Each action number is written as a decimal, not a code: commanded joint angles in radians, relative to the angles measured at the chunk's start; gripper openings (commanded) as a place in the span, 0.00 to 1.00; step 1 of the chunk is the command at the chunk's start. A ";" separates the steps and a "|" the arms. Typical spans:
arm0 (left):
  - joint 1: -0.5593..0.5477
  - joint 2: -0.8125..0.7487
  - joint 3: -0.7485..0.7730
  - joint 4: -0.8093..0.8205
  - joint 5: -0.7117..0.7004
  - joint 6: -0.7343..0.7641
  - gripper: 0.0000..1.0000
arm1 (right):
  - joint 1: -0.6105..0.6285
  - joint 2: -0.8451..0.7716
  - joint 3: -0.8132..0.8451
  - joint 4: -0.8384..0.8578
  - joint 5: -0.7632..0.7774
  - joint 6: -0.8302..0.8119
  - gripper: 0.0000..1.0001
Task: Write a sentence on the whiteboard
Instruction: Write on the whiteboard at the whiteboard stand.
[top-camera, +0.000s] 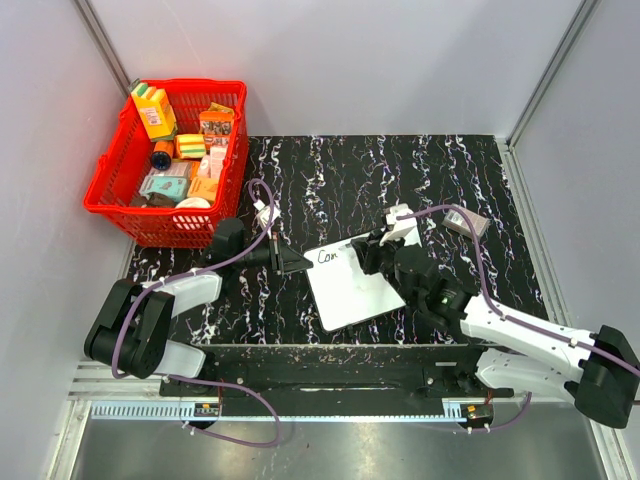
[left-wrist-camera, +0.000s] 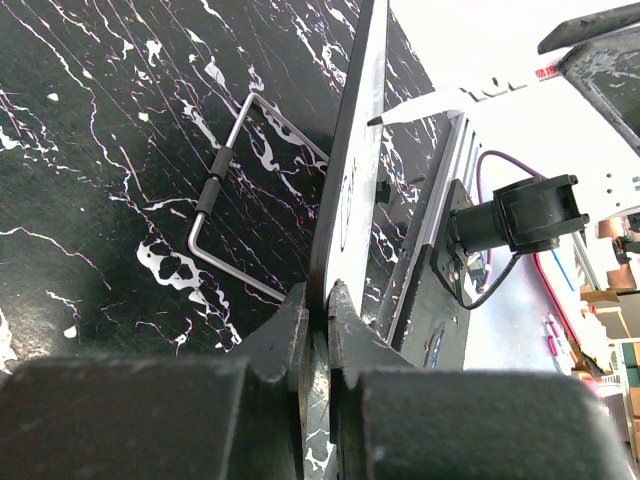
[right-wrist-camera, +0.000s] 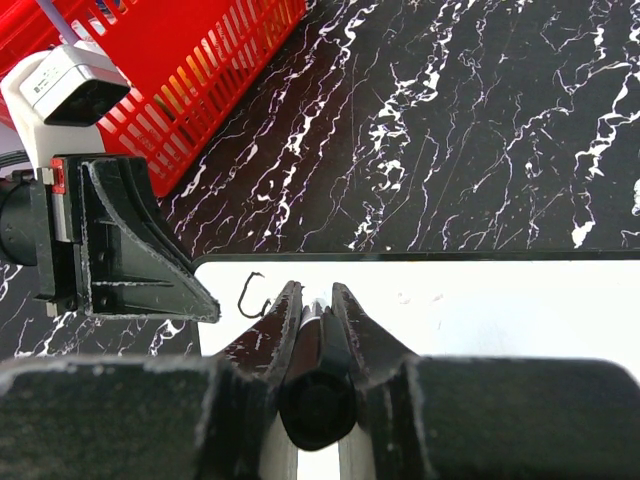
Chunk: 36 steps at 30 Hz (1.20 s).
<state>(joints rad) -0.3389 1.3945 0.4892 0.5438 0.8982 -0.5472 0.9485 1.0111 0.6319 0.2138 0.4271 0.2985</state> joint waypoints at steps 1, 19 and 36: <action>-0.003 0.023 0.003 -0.027 -0.076 0.151 0.00 | -0.014 0.014 0.045 0.061 0.001 -0.015 0.00; -0.003 0.021 0.003 -0.028 -0.078 0.151 0.00 | -0.024 -0.002 -0.020 0.033 -0.027 0.037 0.00; -0.002 0.023 0.002 -0.030 -0.076 0.153 0.00 | -0.024 -0.039 -0.066 -0.011 -0.054 0.079 0.00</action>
<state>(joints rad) -0.3389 1.3945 0.4892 0.5415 0.8974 -0.5468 0.9321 0.9951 0.5816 0.2317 0.3885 0.3607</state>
